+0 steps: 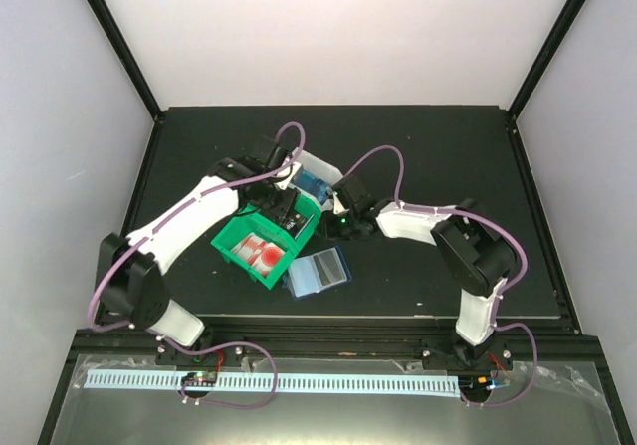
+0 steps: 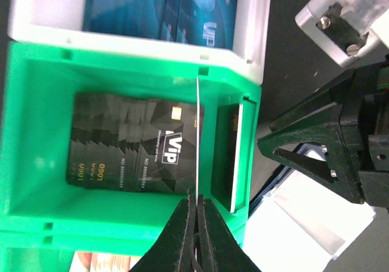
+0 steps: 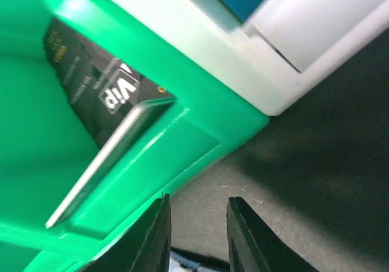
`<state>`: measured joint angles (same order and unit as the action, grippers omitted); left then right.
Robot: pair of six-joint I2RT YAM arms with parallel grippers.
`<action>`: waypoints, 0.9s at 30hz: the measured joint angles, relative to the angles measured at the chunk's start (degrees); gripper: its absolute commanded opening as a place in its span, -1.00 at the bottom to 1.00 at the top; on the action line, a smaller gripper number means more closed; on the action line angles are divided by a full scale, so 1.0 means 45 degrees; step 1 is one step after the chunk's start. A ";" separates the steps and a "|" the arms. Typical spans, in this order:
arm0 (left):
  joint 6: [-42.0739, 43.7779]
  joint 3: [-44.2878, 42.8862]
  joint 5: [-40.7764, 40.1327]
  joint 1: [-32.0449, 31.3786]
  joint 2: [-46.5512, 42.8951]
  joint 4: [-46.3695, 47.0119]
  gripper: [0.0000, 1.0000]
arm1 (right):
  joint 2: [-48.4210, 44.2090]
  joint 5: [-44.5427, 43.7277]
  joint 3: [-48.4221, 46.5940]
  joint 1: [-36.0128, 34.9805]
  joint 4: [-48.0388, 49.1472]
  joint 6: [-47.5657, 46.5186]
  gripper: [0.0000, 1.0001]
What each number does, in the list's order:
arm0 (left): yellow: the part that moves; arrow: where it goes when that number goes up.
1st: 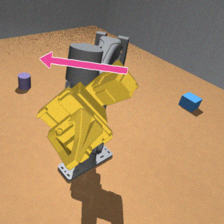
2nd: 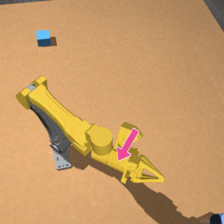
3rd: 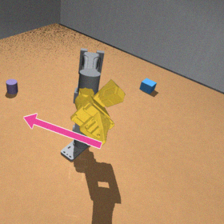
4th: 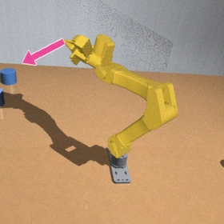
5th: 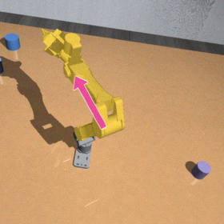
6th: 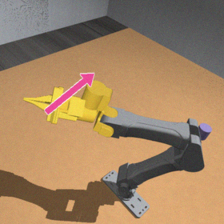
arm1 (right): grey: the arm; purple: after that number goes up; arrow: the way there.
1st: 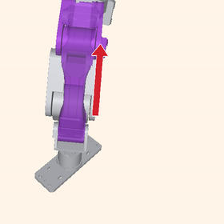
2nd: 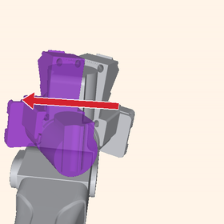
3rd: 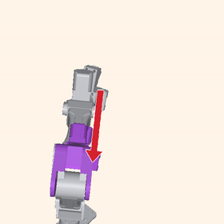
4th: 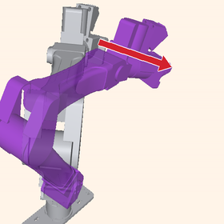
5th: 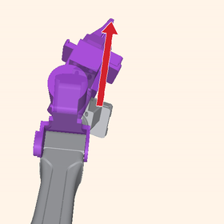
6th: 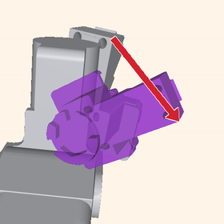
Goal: Put the credit cards into the card holder
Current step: Pick up the credit card from the storage box, then insert the credit card into the card holder.
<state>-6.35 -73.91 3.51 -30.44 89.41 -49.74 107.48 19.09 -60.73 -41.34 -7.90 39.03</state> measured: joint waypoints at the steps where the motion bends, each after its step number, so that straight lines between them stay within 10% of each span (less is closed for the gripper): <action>1: -0.0068 0.0102 -0.0092 0.0000 -0.0389 0.0102 -0.97 | -0.0199 -0.0107 0.0005 -0.0005 -0.0044 -0.0039 -0.43; 16: -0.2336 0.3934 0.3303 0.0000 -0.7679 0.5149 -0.97 | -0.7873 0.0991 0.2744 0.0010 0.1535 -0.0214 0.47; 21: -0.4007 0.4619 0.5586 0.0000 -0.8514 0.6955 -0.97 | -0.9282 0.2336 0.3633 0.0000 0.3575 0.1151 0.45; 27: -0.6479 0.5323 0.8009 0.0019 -0.8908 0.9092 -0.97 | -0.9481 0.3458 0.3944 -0.0107 0.5906 0.2773 -0.02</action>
<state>-35.51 -49.95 39.55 -30.35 49.32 -8.82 64.82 34.65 -42.98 -41.82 18.68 51.51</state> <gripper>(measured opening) 0.020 0.593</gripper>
